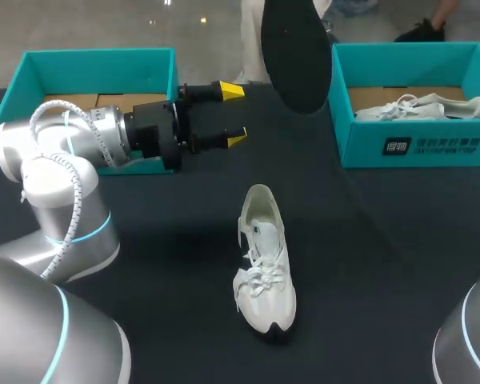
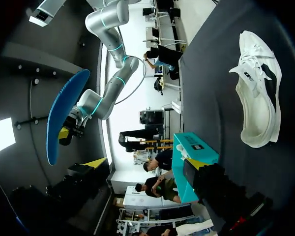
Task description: Take the shoe out of the shoebox, open the shoe tongue, remove and reinsert the insole, then place the shoe into the shoebox
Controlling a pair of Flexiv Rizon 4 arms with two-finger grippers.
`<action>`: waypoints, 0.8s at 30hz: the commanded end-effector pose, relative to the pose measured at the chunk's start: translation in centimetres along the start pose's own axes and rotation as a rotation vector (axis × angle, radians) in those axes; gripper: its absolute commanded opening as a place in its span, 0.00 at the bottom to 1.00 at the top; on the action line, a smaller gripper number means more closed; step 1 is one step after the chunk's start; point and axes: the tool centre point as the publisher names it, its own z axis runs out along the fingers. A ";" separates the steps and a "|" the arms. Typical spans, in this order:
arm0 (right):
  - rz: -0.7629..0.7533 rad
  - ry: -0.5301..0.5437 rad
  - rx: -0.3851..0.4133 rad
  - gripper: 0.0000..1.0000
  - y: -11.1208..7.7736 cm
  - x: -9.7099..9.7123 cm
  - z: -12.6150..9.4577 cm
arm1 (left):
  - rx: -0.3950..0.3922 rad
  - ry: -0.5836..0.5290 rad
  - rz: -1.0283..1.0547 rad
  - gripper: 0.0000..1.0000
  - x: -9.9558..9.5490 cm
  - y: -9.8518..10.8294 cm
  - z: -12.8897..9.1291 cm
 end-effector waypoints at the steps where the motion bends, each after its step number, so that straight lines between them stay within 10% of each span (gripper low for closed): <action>1: 0.047 0.020 0.014 0.00 -0.1 -1.6 1.3 | 0.032 0.028 0.022 1.00 -0.3 1.2 0.2; 24: 0.303 0.064 0.030 0.00 -5.6 -9.1 6.1 | 0.065 0.030 0.087 1.00 -0.4 1.5 1.2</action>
